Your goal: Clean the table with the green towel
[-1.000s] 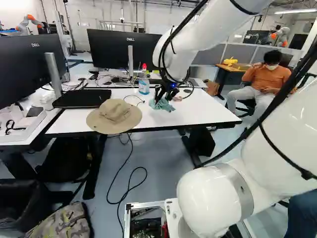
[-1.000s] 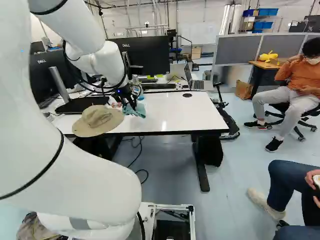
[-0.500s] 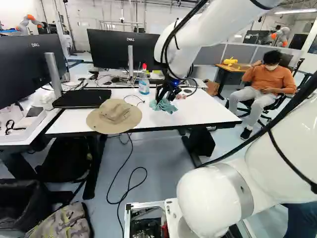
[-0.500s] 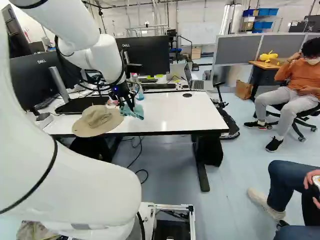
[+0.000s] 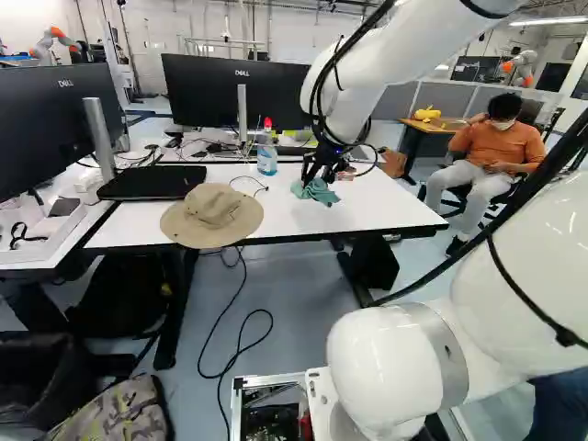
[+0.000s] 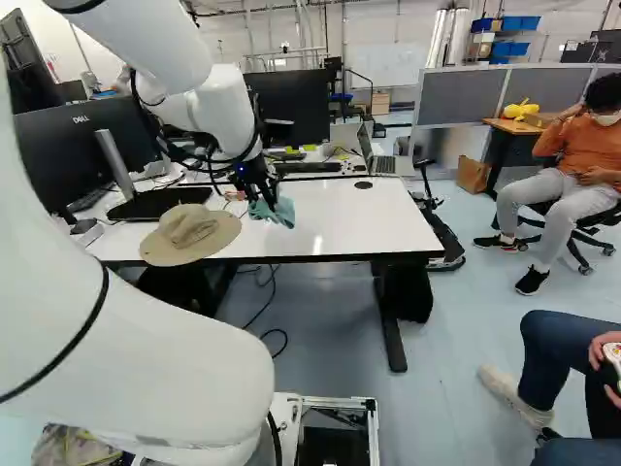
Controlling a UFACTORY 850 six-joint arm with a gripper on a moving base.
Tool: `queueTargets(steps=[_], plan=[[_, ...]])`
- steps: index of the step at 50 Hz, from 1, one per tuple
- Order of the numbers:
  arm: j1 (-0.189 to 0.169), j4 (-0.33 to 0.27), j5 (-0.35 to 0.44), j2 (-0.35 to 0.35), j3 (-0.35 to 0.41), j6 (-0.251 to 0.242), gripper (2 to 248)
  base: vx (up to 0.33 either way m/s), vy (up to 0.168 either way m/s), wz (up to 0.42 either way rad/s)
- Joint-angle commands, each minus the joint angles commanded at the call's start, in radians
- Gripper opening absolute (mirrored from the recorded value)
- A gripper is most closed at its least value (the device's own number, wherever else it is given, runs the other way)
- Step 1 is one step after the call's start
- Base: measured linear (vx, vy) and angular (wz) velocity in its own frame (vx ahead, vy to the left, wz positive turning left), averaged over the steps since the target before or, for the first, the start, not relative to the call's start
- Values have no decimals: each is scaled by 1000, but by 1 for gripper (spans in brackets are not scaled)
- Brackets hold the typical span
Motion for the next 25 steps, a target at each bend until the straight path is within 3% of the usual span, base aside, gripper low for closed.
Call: queueTargets(steps=[25], plan=[[-108,0,24,-37,-32,0,62,0,0,0]])
